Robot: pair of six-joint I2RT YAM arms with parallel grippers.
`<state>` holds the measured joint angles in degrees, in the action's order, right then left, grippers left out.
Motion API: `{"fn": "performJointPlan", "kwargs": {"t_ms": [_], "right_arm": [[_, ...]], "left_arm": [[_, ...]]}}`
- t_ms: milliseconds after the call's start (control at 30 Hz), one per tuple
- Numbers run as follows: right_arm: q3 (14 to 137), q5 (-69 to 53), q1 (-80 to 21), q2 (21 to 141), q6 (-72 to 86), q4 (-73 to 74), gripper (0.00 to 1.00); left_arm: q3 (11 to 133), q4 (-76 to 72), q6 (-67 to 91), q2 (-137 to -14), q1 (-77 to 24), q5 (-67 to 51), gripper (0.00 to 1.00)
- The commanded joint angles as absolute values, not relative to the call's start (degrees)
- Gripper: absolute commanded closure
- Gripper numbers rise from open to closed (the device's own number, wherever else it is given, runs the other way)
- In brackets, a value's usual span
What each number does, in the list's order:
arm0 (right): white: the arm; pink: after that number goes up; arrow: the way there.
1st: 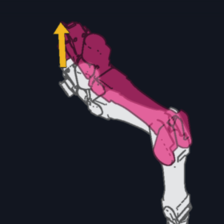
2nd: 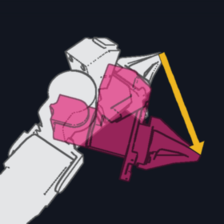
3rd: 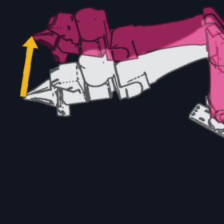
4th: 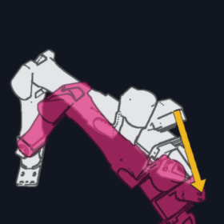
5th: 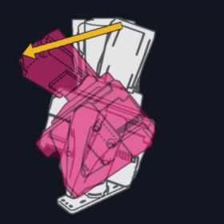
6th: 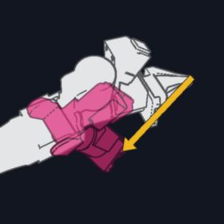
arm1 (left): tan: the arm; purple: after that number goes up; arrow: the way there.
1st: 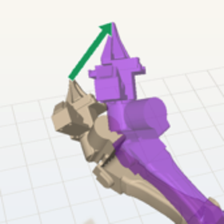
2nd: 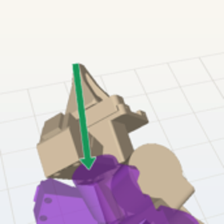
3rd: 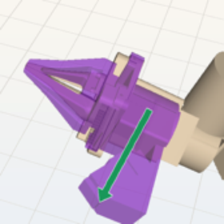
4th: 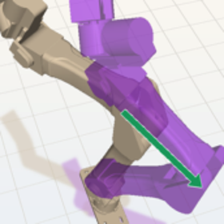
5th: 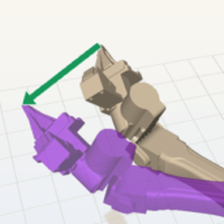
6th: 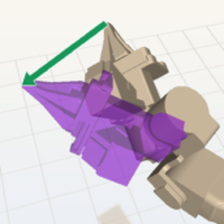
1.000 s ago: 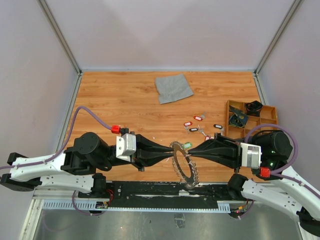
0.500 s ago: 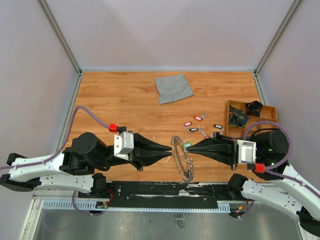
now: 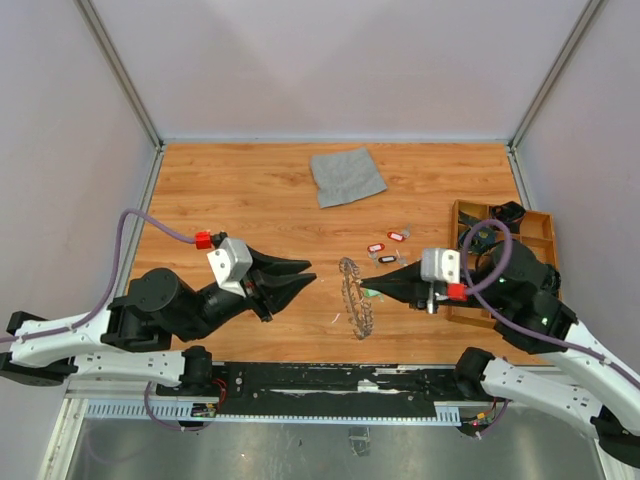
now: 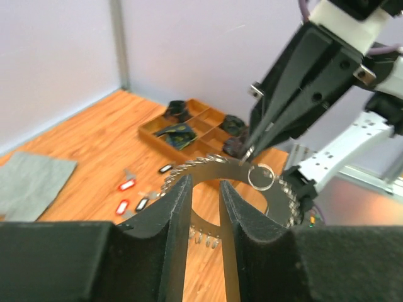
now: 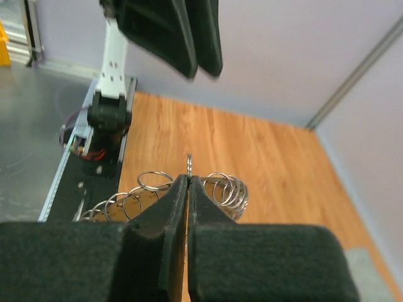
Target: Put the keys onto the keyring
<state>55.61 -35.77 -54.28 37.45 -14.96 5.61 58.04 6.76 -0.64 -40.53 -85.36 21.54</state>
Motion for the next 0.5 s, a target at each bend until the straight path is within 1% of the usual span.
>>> {"fn": "performJointPlan", "kwargs": {"t_ms": [0,100,200,267,400,467], "right_arm": [[56.5,-26.4,-55.0,38.7,-11.0,19.5,0.99],[56.3,-23.0,-55.0,38.8,-9.7,24.7,0.99],[56.5,-19.9,-55.0,39.5,-7.7,29.4,0.99],[57.1,-18.0,-55.0,40.6,-6.0,32.8,0.99],[59.4,-15.7,-55.0,45.0,-2.2,39.4,0.99],[60.5,-15.7,-55.0,47.4,-0.3,42.0,0.99]], "left_arm": [[56.8,12.4,3.8,-37.5,-85.5,36.7,0.70],[56.4,16.7,7.0,-37.0,-84.6,39.5,0.69],[56.2,20.0,10.3,-38.3,-81.8,37.6,0.69],[55.6,20.8,11.5,-39.9,-78.5,33.5,0.69],[55.0,21.1,12.9,-44.1,-67.5,19.2,0.73],[54.1,20.3,13.1,-44.7,-62.4,15.7,0.74]]}}
